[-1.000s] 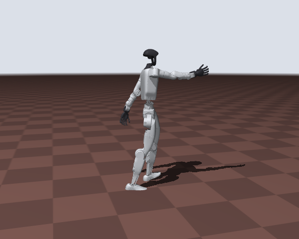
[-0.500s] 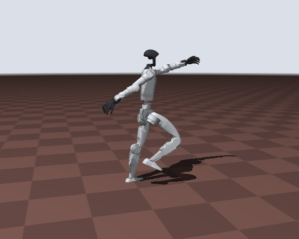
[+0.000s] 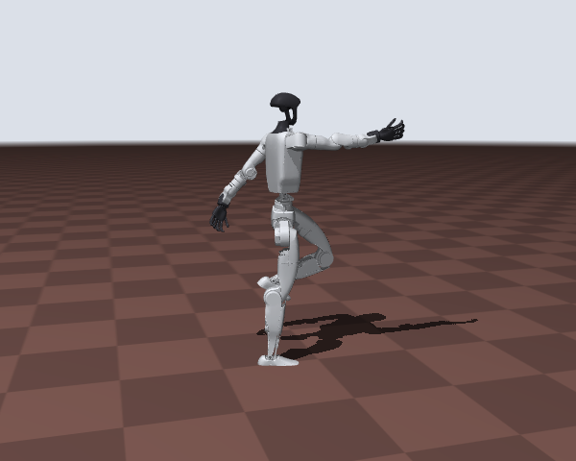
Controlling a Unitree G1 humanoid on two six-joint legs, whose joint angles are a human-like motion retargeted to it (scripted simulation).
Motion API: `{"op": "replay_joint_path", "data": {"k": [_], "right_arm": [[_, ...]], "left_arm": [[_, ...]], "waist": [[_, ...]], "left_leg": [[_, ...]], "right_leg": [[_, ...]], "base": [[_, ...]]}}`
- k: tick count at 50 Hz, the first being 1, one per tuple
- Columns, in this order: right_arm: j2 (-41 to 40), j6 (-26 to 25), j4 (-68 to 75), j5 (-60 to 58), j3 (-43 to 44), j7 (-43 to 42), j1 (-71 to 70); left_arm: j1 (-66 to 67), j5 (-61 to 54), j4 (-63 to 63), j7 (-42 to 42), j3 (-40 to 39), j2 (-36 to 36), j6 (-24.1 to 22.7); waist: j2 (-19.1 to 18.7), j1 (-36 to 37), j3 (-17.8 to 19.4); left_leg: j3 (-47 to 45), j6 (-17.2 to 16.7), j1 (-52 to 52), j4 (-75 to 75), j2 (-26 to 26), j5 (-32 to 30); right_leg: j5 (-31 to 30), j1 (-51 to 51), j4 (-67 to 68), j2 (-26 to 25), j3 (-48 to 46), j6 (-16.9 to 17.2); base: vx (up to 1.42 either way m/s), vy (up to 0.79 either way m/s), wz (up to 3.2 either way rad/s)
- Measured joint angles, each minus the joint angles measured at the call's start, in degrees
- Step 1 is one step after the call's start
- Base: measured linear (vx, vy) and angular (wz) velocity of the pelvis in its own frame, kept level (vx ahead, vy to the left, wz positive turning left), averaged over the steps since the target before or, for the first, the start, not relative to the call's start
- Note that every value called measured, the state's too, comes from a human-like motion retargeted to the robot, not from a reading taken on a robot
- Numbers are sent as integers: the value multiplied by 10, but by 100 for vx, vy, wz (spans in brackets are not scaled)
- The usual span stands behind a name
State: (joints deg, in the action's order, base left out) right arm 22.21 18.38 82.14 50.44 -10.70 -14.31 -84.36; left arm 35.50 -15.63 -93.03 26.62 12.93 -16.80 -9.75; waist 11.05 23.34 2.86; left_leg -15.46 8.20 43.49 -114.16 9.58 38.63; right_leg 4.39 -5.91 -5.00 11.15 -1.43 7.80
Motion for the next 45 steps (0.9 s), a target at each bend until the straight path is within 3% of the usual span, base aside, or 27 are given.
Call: {"op": "replay_joint_path", "data": {"k": [3, 6, 9, 11, 12, 14, 16, 19, 22, 25, 28, 32, 35, 39, 42, 45], "right_arm": [[35, -20, 31, 2, -44, -4, -115], [38, -19, 63, -12, -71, -25, -184], [12, -8, 65, -13, -54, -31, -177], [-18, -4, 40, -9, -14, -21, -126], [-37, 2, 22, -11, 8, -18, -89], [-78, 29, -17, -26, 38, -28, 3], [-116, 30, -39, -92, 60, -44, 119], [-148, -15, -29, -235, 71, -7, 341], [-137, -78, 39, -373, 58, 91, 565], [-108, -141, 117, -465, 54, 181, 765], [-75, -168, 136, -471, 60, 243, 948], [-16, -167, 135, -384, 52, 305, 1143], [26, -172, 153, -348, 83, 323, 1242], [35, -179, 153, -297, 153, 311, 1306], [5, -174, 153, -261, 159, 312, 1285], [-40, -169, 153, -244, 127, 296, 1205]], "left_arm": [[100, 5, -3, 23, -5, -25, 31], [138, 2, -3, 20, -24, -28, 43], [111, -4, 5, 14, -24, -14, 47], [51, -8, -1, -5, -16, 3, 44], [8, -12, -10, -27, -13, 11, 35], [-95, -41, -28, -100, -4, 30, -10], [-206, -79, -38, -162, 3, 49, -44], [-390, -6, -28, -211, -18, 61, -42], [-612, 122, 6, -205, -63, 48, 3], [-850, 170, 35, -201, -69, 22, 44], [-1053, 163, 60, -217, -21, -21, 69], [-1240, 113, 105, -229, 68, -101, 67], [-1342, 104, 109, -219, 112, -151, 64], [-1411, 79, 89, -226, 130, -161, 55], [-1385, 62, 94, -227, 112, -133, 36], [-1278, 59, 134, -226, 58, -81, 8]], "waist": [[5, 20, 0], [4, 17, -4], [2, -1, -13], [5, -8, -4], [5, -6, 9], [-13, -4, 38], [-48, -37, 35], [-86, -125, 15], [-103, -195, -18], [-115, -251, -8], [-126, -307, 16], [-141, -357, 27], [-142, -385, 20], [-133, -395, 8], [-124, -379, -3], [-116, -354, -11]], "left_leg": [[-15, 25, 40, 25, 8, 7], [-28, 26, 33, 132, 3, -1], [-51, 8, -35, 336, -11, -11], [-94, -12, -146, 554, -25, -22], [-124, -23, -226, 695, -41, -41], [-173, -43, -395, 992, -78, -136], [-179, -78, -480, 1158, -81, -246], [-131, -136, -502, 1192, -65, -300], [-75, -149, -478, 1192, -63, -297], [-29, -162, -485, 1192, -67, -281], [7, -155, -507, 1192, -67, -274], [14, -142, -530, 1192, -61, -258], [10, -140, -543, 1192, -62, -244], [19, -150, -558, 1192, -67, -232], [28, -155, -570, 1192, -77, -224], [44, -158, -589, 1192, -86, -217]], "right_leg": [[4, -9, 0, 4, -2, 0], [14, -15, 10, 3, -1, 2], [21, -22, 25, 1, 4, 9], [25, -40, 35, 5, 16, 20], [29, -57, 41, 9, 25, 26], [43, -99, 56, -1, 45, 32], [56, -115, 85, -38, 43, 14], [48, -70, 236, -71, -7, -29], [55, 121, 585, -64, -48, -61], [107, 263, 865, -46, -59, -76], [156, 358, 1040, -30, -62, -91], [193, 476, 1143, -34, -52, -123], [212, 532, 1132, -40, -48, -137], [210, 534, 996, -55, -50, -120], [200, 479, 818, -37, -77, -104], [182, 349, 541, -5, -155, -83]], "base": [[42, 9, 6], [41, 10, 7], [43, 10, -7], [49, 13, -61], [55, 18, -116], [56, 26, -101], [48, 32, 23], [39, 31, 164], [30, 22, 171], [36, 13, 151], [39, 8, 101], [40, 3, 0], [40, -1, -15], [41, -4, 12], [41, -6, 25], [45, -8, 44]]}}
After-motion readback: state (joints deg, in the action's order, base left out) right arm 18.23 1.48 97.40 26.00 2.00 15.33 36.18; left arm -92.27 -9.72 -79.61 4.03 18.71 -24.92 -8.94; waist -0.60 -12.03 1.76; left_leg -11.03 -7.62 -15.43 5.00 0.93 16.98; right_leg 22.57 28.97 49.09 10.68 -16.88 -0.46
